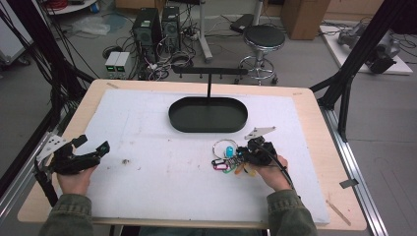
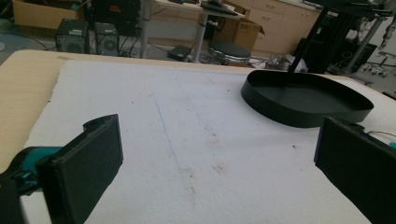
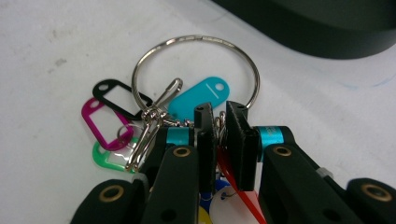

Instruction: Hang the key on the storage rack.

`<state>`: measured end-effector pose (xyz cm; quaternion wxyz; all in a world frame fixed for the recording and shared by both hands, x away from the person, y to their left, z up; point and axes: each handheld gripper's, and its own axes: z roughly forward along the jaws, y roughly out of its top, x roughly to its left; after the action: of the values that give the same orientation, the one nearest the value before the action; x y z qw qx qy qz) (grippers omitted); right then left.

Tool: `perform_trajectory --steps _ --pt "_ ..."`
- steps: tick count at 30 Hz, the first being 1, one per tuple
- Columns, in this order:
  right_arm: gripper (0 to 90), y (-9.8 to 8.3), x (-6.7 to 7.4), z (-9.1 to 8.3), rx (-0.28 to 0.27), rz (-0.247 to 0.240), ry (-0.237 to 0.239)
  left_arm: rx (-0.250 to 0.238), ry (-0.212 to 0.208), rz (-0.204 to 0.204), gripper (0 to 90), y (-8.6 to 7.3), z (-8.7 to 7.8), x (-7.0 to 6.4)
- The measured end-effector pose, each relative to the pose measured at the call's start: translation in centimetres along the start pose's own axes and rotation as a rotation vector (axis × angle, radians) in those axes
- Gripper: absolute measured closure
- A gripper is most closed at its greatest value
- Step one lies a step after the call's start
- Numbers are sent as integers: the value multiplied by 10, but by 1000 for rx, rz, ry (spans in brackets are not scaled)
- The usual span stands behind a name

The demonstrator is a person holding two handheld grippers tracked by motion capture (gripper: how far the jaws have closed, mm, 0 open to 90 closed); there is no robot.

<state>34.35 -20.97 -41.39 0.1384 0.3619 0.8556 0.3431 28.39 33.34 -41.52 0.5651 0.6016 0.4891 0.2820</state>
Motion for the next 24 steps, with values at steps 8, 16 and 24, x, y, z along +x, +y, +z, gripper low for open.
perform_trajectory --steps 8,16,24 --pt "830 2 -2 -14 -88 30 18 -5 2 -4 17 0 1 0" --pt "831 4 -5 -29 -159 71 17 -12 -3 -19 17 0 2 1" --pt "842 23 -3 -42 -205 70 26 -11 -5 -11 17 0 3 0"
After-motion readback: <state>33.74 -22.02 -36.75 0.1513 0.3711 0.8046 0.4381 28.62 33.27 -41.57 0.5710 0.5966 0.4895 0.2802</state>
